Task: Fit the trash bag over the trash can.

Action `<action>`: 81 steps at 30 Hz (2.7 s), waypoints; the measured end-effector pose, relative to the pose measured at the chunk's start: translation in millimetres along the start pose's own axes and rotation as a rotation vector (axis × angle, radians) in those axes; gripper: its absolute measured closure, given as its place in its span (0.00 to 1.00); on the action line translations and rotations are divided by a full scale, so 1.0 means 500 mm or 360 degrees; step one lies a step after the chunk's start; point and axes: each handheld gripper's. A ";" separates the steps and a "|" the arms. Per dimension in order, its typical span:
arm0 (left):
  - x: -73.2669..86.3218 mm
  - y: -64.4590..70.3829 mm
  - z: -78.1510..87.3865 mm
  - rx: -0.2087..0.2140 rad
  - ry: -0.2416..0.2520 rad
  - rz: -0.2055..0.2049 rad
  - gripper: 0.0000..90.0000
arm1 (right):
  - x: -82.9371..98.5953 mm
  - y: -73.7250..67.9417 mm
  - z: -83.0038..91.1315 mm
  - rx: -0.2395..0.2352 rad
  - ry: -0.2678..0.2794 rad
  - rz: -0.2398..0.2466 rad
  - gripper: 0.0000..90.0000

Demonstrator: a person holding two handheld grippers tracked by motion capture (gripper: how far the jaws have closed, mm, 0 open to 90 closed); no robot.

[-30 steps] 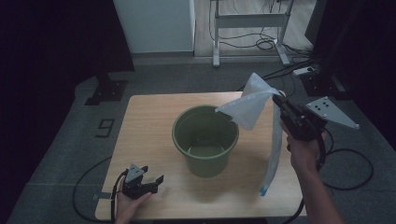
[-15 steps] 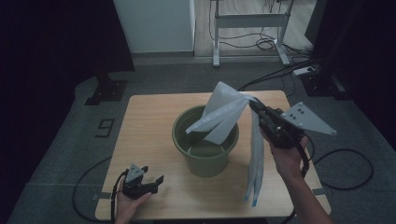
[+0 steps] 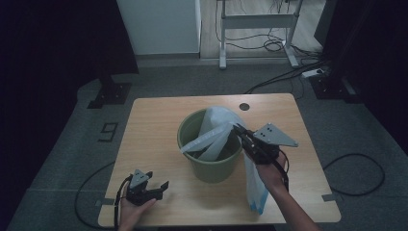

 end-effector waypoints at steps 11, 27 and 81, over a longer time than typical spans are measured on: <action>0.001 -0.002 0.003 0.0001 -0.0001 0.0002 0.21 | 0.078 -0.025 0.000 -0.0010 -0.0070 0.0053 0.99; 0.001 0.002 -0.002 0.0010 -0.0014 -0.0009 0.21 | 0.064 -0.004 0.027 0.0081 -0.0026 0.0106 0.99; -0.061 0.028 0.055 0.0045 0.0150 0.0056 0.26 | 0.242 0.118 0.122 0.0581 -0.0035 -0.0361 0.98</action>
Point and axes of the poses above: each handheld gripper's, and its own axes: z roughly backward along the jaws, x roughly out of its underside, y roughly to its right, and after that the axes turned 8 degrees about -z, right-handed
